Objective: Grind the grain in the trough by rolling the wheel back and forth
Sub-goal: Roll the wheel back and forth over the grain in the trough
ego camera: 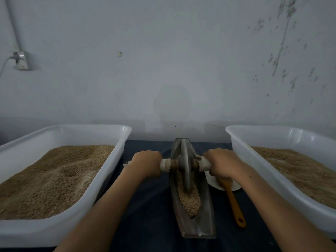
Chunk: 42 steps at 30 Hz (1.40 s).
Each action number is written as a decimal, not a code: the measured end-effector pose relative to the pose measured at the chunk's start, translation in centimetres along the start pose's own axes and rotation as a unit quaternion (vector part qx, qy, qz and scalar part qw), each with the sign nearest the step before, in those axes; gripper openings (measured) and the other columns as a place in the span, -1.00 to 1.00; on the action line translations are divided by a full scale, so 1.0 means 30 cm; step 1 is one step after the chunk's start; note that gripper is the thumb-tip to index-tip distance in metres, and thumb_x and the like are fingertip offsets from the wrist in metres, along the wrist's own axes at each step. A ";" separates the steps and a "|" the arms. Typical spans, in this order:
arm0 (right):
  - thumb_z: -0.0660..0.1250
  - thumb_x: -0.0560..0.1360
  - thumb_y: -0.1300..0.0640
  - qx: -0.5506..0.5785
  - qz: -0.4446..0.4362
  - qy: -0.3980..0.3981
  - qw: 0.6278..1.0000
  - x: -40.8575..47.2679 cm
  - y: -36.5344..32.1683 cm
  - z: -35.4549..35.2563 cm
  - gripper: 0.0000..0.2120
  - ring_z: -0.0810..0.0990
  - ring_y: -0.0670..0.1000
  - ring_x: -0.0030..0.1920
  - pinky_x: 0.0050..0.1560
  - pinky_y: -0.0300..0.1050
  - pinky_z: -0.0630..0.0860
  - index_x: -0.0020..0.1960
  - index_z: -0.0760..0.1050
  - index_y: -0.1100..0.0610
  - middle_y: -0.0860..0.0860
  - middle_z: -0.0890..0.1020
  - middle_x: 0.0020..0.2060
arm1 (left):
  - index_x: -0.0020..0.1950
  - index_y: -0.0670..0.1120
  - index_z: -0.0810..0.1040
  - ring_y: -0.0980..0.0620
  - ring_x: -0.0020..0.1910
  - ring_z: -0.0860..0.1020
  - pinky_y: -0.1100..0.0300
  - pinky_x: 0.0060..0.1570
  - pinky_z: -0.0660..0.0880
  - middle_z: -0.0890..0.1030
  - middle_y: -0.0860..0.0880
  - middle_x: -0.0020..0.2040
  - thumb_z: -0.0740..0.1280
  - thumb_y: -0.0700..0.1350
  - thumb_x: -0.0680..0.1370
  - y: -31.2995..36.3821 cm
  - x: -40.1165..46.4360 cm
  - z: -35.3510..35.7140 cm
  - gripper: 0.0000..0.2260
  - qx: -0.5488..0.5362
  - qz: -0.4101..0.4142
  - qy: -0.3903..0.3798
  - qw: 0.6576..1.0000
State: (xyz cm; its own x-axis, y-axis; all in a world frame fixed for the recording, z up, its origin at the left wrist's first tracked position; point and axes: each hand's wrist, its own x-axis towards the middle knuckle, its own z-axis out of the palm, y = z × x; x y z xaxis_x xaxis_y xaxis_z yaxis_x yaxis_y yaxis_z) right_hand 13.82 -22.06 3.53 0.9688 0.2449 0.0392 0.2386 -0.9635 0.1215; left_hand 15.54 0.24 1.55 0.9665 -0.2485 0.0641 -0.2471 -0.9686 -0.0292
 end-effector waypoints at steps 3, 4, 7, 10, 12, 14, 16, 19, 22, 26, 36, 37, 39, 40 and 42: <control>0.38 0.47 0.14 0.010 0.000 -0.091 0.996 -0.013 -0.001 -0.034 -0.67 0.53 -0.02 -0.08 -0.11 -0.17 0.43 0.22 0.48 0.03 0.00 0.58 -0.03 | 0.13 -0.06 0.50 0.03 -0.11 0.49 0.14 -0.05 0.44 0.54 0.00 -0.06 0.44 -0.06 0.44 -0.005 -0.007 -0.017 -0.71 -0.031 0.000 -0.098 0.995; 0.39 0.46 0.15 0.017 0.000 -0.109 0.994 -0.016 -0.001 -0.039 -0.66 0.53 -0.03 -0.08 -0.12 -0.18 0.43 0.22 0.49 0.04 -0.01 0.56 -0.06 | 0.14 -0.07 0.51 0.03 -0.09 0.51 0.13 -0.02 0.46 0.54 -0.01 -0.05 0.44 -0.06 0.44 -0.005 -0.008 -0.019 -0.69 -0.036 0.001 -0.117 0.993; 0.39 0.46 0.15 0.025 0.002 -0.123 0.992 -0.017 0.000 -0.037 -0.67 0.54 -0.03 -0.08 -0.14 -0.19 0.42 0.22 0.49 0.07 -0.01 0.55 -0.08 | 0.14 -0.08 0.51 0.02 -0.08 0.54 0.13 -0.02 0.47 0.56 -0.02 -0.07 0.44 -0.08 0.45 -0.004 -0.007 -0.022 -0.71 -0.045 0.001 -0.134 0.990; 0.39 0.47 0.14 0.025 0.011 -0.102 0.994 -0.008 0.002 -0.026 -0.66 0.57 0.00 -0.03 -0.07 -0.15 0.47 0.23 0.49 0.06 0.02 0.59 0.01 | 0.12 -0.08 0.51 0.01 -0.08 0.54 0.13 -0.03 0.48 0.55 -0.01 -0.08 0.44 -0.06 0.44 0.003 -0.009 -0.023 -0.70 -0.039 -0.007 -0.102 0.994; 0.37 0.47 0.14 0.023 0.017 -0.073 0.997 -0.002 0.002 -0.012 -0.72 0.56 0.00 -0.05 -0.09 -0.14 0.44 0.17 0.49 0.03 0.02 0.60 0.00 | 0.09 -0.06 0.51 0.04 -0.14 0.50 0.16 -0.11 0.42 0.52 0.02 -0.12 0.42 -0.05 0.45 0.009 -0.012 -0.020 -0.75 -0.014 -0.007 -0.039 0.999; 0.32 0.49 0.17 0.014 0.015 -0.006 1.000 0.004 0.002 0.010 -0.85 0.56 0.02 -0.06 -0.12 -0.13 0.40 0.04 0.47 0.01 0.01 0.60 -0.02 | 0.07 -0.05 0.51 0.05 -0.15 0.48 0.17 -0.14 0.38 0.56 0.01 -0.08 0.37 -0.06 0.48 0.016 -0.012 -0.010 -0.81 0.011 -0.009 0.032 0.999; 0.27 0.51 0.19 0.012 0.017 0.063 0.998 0.005 -0.003 0.027 -0.87 0.57 0.04 -0.04 -0.13 -0.12 0.37 -0.07 0.38 -0.02 0.00 0.60 -0.04 | 0.07 -0.05 0.50 0.01 -0.09 0.53 0.16 -0.15 0.36 0.59 -0.02 -0.01 0.33 -0.07 0.51 0.023 -0.010 0.001 -0.84 0.024 -0.016 0.087 0.996; 0.24 0.53 0.20 0.012 0.019 0.095 0.995 0.005 -0.007 0.039 -0.87 0.57 0.05 -0.04 -0.13 -0.12 0.37 -0.08 0.36 -0.03 -0.01 0.60 -0.05 | 0.08 -0.04 0.48 -0.03 -0.02 0.55 0.15 -0.14 0.35 0.58 -0.03 0.01 0.30 -0.06 0.53 0.027 -0.012 0.007 -0.85 0.023 -0.021 0.110 0.993; 0.27 0.51 0.19 0.007 0.016 0.071 0.997 0.003 -0.003 0.030 -0.86 0.57 0.05 0.00 -0.08 -0.12 0.41 0.04 0.44 0.00 0.01 0.60 0.00 | 0.09 -0.04 0.49 -0.01 -0.02 0.55 0.15 -0.13 0.37 0.58 -0.03 0.02 0.32 -0.07 0.52 0.026 -0.014 0.006 -0.83 0.027 -0.026 0.084 0.996; 0.35 0.48 0.16 0.001 0.006 -0.024 1.000 -0.007 -0.002 -0.010 -0.70 0.55 0.00 -0.04 -0.09 -0.14 0.42 0.20 0.47 0.02 0.02 0.60 0.04 | 0.15 -0.07 0.49 -0.02 0.00 0.55 0.14 -0.05 0.44 0.58 -0.04 0.03 0.41 -0.07 0.47 0.019 -0.016 -0.017 -0.72 0.011 -0.027 -0.015 0.999; 0.38 0.47 0.14 0.009 0.006 -0.090 0.996 -0.013 -0.004 -0.030 -0.67 0.58 0.01 0.02 0.00 -0.13 0.49 0.23 0.48 0.04 0.03 0.60 0.05 | 0.10 -0.06 0.51 0.03 -0.10 0.53 0.14 -0.05 0.47 0.54 0.01 -0.11 0.43 -0.07 0.45 0.005 -0.007 -0.022 -0.74 -0.038 -0.017 -0.096 0.994; 0.36 0.48 0.14 0.005 0.005 -0.067 0.998 -0.009 -0.005 -0.023 -0.69 0.57 0.01 0.02 -0.02 -0.13 0.48 0.21 0.48 0.03 0.03 0.60 0.05 | 0.08 -0.06 0.51 0.04 -0.13 0.51 0.15 -0.09 0.45 0.52 0.03 -0.15 0.43 -0.06 0.45 0.006 -0.007 -0.018 -0.76 -0.029 -0.020 -0.072 0.997; 0.31 0.51 0.15 0.002 0.003 -0.002 1.000 -0.004 -0.004 -0.002 -0.83 0.57 0.02 0.01 -0.07 -0.13 0.41 0.08 0.46 -0.02 0.01 0.60 0.03 | 0.05 -0.04 0.50 0.04 -0.16 0.50 0.16 -0.15 0.39 0.53 0.03 -0.14 0.39 -0.06 0.47 0.011 -0.009 -0.009 -0.80 -0.006 -0.022 -0.006 1.000; 0.28 0.51 0.16 0.004 0.004 0.032 0.999 -0.003 -0.004 0.007 -0.87 0.57 0.03 0.00 -0.09 -0.13 0.38 -0.01 0.41 -0.04 0.00 0.60 0.01 | 0.05 -0.03 0.49 0.03 -0.13 0.51 0.16 -0.15 0.38 0.56 0.01 -0.09 0.37 -0.06 0.48 0.016 -0.010 -0.005 -0.82 0.006 -0.022 0.028 0.999; 0.25 0.51 0.18 0.009 0.007 0.073 0.997 -0.001 -0.003 0.023 -0.83 0.57 0.04 -0.02 -0.12 -0.12 0.37 -0.12 0.32 -0.06 -0.01 0.60 -0.03 | 0.07 -0.03 0.48 -0.02 -0.05 0.55 0.14 -0.15 0.36 0.58 -0.02 -0.01 0.33 -0.06 0.50 0.023 -0.011 0.004 -0.83 0.024 -0.025 0.083 0.996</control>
State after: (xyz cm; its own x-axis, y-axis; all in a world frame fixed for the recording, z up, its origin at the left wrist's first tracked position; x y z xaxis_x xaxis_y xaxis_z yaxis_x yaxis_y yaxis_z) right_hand 13.81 -22.07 2.84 0.9520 0.2434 0.1854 0.2278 -0.9684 0.1015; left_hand 15.05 -0.35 1.40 0.9518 -0.2029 0.2300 -0.1917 -0.9789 -0.0701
